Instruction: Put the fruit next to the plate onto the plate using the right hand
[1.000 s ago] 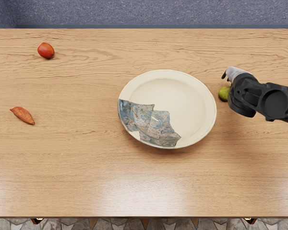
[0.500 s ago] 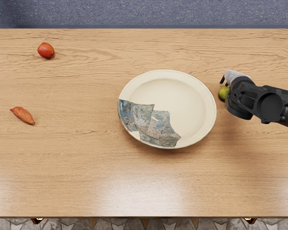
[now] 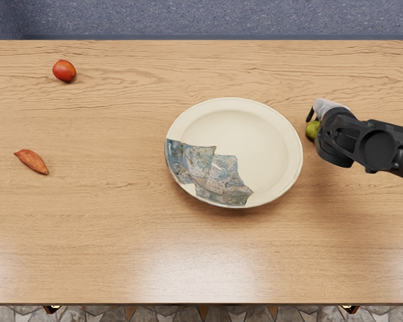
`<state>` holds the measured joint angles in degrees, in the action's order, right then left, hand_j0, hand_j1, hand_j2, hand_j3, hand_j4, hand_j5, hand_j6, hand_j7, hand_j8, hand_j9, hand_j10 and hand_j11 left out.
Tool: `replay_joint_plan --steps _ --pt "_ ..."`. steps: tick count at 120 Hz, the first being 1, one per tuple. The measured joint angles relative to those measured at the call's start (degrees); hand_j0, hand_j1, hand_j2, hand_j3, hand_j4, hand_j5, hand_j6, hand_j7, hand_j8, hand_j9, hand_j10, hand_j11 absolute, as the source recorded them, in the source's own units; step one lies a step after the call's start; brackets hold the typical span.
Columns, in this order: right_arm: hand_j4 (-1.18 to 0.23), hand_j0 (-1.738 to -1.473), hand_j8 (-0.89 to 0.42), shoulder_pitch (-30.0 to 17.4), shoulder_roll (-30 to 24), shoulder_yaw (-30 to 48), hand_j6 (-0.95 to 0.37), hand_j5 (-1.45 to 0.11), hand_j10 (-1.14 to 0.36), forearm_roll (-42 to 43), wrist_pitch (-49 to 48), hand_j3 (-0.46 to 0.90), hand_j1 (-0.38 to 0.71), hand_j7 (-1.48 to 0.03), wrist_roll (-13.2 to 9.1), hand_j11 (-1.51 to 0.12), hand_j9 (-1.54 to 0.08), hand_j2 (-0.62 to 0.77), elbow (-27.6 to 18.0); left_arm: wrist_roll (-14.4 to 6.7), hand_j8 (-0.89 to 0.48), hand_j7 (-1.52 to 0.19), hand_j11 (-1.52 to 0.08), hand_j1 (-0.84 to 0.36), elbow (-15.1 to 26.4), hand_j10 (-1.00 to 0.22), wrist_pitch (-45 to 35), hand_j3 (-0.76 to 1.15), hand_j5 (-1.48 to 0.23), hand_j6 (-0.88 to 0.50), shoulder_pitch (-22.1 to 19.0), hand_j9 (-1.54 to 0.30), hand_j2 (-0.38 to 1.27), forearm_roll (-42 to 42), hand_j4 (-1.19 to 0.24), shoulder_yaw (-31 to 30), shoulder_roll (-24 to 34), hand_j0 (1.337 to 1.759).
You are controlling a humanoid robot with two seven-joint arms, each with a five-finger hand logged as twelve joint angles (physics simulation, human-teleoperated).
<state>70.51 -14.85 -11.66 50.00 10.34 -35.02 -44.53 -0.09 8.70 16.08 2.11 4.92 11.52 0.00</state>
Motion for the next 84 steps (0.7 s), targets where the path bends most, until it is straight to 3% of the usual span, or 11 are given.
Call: replay_joint_plan --steps 28,66,84 --pt "-0.55 -1.656 -0.54 0.2 -0.1 0.1 -0.46 -0.7 -0.55 0.0 -0.8 0.0 0.26 -0.71 0.0 -0.7 -0.7 -0.01 -0.2 0.0 -0.02 -0.03 -0.03 0.32 0.0 -0.02 0.0 0.0 -0.03 -0.02 0.0 -0.03 0.0 0.0 -0.02 0.0 0.0 1.658" --pt "-0.64 -1.653 -0.55 0.5 -0.4 0.6 -0.48 -0.86 -0.68 0.0 -2.1 0.0 0.3 -0.88 0.0 -0.87 -0.87 0.22 -0.3 0.0 -0.02 -0.03 -0.03 0.32 0.0 -0.02 0.0 0.0 -0.03 -0.02 0.2 -0.03 0.0 0.0 -0.02 0.0 0.0 1.658" --pt "-0.6 -1.65 -0.52 0.6 -0.8 0.8 -0.45 -0.95 -0.72 -0.3 -2.5 0.0 0.29 -0.95 0.0 -0.96 -0.96 0.19 -0.6 0.0 -0.02 -0.03 -0.03 0.32 0.0 -0.02 0.0 0.0 -0.03 -0.02 0.2 -0.03 0.0 0.0 -0.02 0.1 0.0 1.658"
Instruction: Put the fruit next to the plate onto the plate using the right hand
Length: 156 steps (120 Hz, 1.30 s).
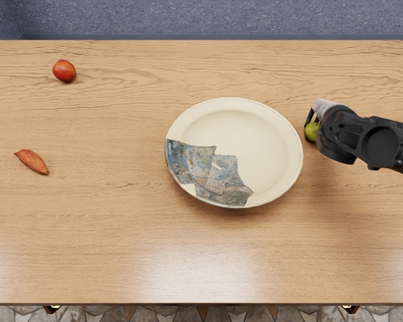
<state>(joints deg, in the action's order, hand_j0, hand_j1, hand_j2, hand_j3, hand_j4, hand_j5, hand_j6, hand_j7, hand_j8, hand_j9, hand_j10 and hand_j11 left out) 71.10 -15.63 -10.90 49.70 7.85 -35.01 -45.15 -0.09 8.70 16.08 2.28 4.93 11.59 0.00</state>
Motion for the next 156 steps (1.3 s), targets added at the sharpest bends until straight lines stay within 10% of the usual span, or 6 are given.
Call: replay_joint_plan --steps 79,156 --pt "-0.52 -1.644 -0.43 4.9 -12.0 11.8 -0.35 -1.19 -0.83 -2.2 -7.3 0.0 0.3 -1.12 0.0 -1.18 -1.18 0.22 -18.4 0.0 -0.02 -0.03 -0.03 0.32 -0.1 -0.02 0.0 0.0 -0.03 -0.02 0.1 -0.03 0.0 0.0 -0.02 0.0 0.0 1.658" --pt "-0.5 -1.644 -0.42 8.8 -4.8 14.9 -0.35 -1.24 -0.85 -7.7 -9.0 0.0 0.28 -1.13 -0.1 -1.2 -1.19 0.2 -23.6 0.0 -0.02 -0.03 -0.03 0.32 -0.1 -0.02 0.0 0.0 -0.03 -0.02 0.0 -0.03 0.0 0.0 -0.02 -0.1 0.0 1.658"
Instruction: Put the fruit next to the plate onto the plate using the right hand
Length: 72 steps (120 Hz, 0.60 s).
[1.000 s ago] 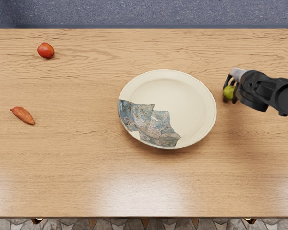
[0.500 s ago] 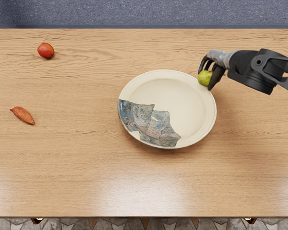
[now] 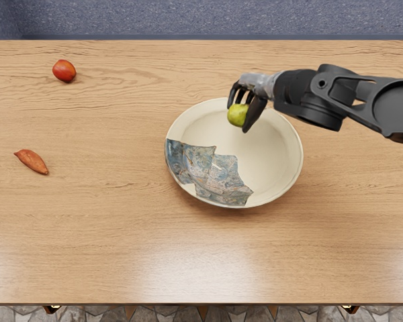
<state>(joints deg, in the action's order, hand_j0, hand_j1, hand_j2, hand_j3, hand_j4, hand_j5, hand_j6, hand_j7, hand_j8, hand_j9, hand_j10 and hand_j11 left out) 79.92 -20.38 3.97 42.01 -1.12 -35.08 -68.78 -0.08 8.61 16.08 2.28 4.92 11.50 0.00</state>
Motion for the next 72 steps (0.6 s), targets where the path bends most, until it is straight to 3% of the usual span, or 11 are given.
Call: replay_joint_plan --steps 13,28,46,60,72 --pt "-0.49 -1.644 -0.42 0.0 1.6 0.0 -0.34 -1.23 -0.84 -0.7 0.0 0.0 0.28 -1.12 0.0 -1.19 -1.18 0.19 0.0 0.0 -0.02 -0.03 -0.03 0.32 0.0 -0.02 0.0 0.0 -0.03 -0.02 0.0 -0.03 0.0 0.0 -0.02 0.0 0.0 1.658" --pt "-0.28 -1.65 -0.24 1.0 2.6 -0.4 -0.2 -0.68 -0.47 -1.9 0.9 0.0 0.0 -0.62 0.1 -0.66 -0.65 0.1 -0.2 0.0 -0.02 -0.03 -0.03 0.32 0.0 -0.02 0.0 0.0 -0.03 -0.02 0.0 -0.03 0.0 0.0 -0.02 0.0 0.0 1.658" --pt "-0.14 -1.654 -0.12 1.2 2.6 -0.6 -0.1 -0.33 -0.22 -2.5 1.0 0.0 -0.18 -0.3 0.1 -0.31 -0.31 0.05 -0.7 0.0 -0.02 -0.03 -0.03 0.32 0.0 -0.02 0.0 0.0 -0.03 -0.02 0.0 -0.03 0.0 0.0 -0.02 0.0 0.0 1.658" --pt "-0.08 -1.656 -0.07 0.7 -2.2 2.0 -0.06 -0.19 -0.13 -9.1 3.1 0.0 -0.26 -0.17 0.1 -0.18 -0.18 0.03 -6.1 0.0 -0.02 -0.03 -0.03 0.32 0.0 -0.02 0.0 0.0 -0.03 -0.02 0.0 -0.03 0.0 0.0 -0.02 0.0 0.0 1.658" --pt "-0.05 -1.657 -0.04 -1.6 -7.1 7.6 -0.04 -0.11 -0.08 -19.7 -2.9 0.0 -0.29 -0.1 0.1 -0.11 -0.11 0.02 -11.6 0.0 -0.02 -0.03 -0.03 0.32 0.0 -0.02 0.0 0.0 -0.03 -0.02 0.0 -0.03 0.0 0.0 -0.02 0.0 0.0 1.658"
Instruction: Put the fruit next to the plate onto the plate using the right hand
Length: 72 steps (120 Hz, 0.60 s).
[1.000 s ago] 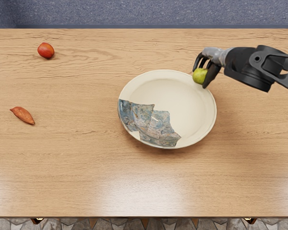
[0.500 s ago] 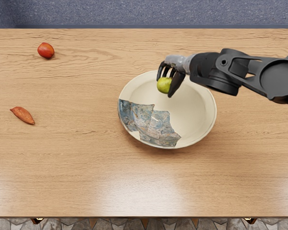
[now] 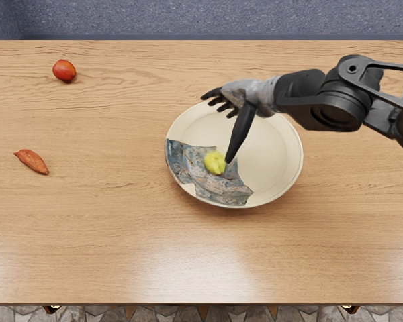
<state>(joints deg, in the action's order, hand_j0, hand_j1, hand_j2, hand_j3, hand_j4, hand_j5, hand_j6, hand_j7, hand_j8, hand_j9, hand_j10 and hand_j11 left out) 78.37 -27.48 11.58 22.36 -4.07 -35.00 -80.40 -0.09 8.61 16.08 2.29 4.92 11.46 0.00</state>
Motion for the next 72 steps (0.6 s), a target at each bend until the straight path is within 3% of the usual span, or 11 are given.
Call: replay_joint_plan --steps 14,32,51,72 --pt "-0.03 -1.657 -0.02 -3.1 -6.9 7.3 -0.02 -0.06 -0.04 -16.5 -14.6 0.0 -0.32 -0.06 0.0 -0.06 -0.06 0.01 -5.8 0.0 -0.02 -0.03 -0.03 0.32 0.0 -0.02 0.0 0.0 -0.03 -0.02 0.0 -0.03 0.0 0.0 -0.02 0.0 0.0 1.658" --pt "-0.01 -1.658 -0.01 -12.0 -16.3 14.3 -0.01 -0.03 -0.02 -33.8 -27.0 0.0 -0.33 -0.03 0.0 -0.03 -0.03 0.0 -8.1 0.0 -0.02 -0.03 -0.03 0.32 0.0 -0.02 0.0 0.0 -0.03 -0.02 0.0 -0.03 0.0 0.0 -0.02 0.0 0.0 1.658" --pt "-0.01 -1.658 0.0 -19.4 -26.0 16.8 0.0 -0.01 -0.01 -41.3 -30.1 0.0 -0.34 -0.01 0.0 -0.01 -0.01 0.0 -7.6 0.0 -0.02 -0.03 -0.03 0.32 0.0 -0.02 0.0 0.0 -0.03 -0.02 0.0 -0.03 0.0 0.0 -0.02 0.0 0.0 1.658" --pt "0.0 -1.658 0.0 -23.1 -36.7 16.8 0.0 -0.01 0.0 -45.1 -30.8 0.0 -0.35 -0.01 0.0 -0.01 -0.01 0.0 -6.5 0.0 -0.02 -0.03 -0.03 0.32 0.1 -0.02 0.0 0.0 -0.03 -0.02 0.0 -0.03 0.0 -0.1 -0.02 0.0 0.0 1.658"
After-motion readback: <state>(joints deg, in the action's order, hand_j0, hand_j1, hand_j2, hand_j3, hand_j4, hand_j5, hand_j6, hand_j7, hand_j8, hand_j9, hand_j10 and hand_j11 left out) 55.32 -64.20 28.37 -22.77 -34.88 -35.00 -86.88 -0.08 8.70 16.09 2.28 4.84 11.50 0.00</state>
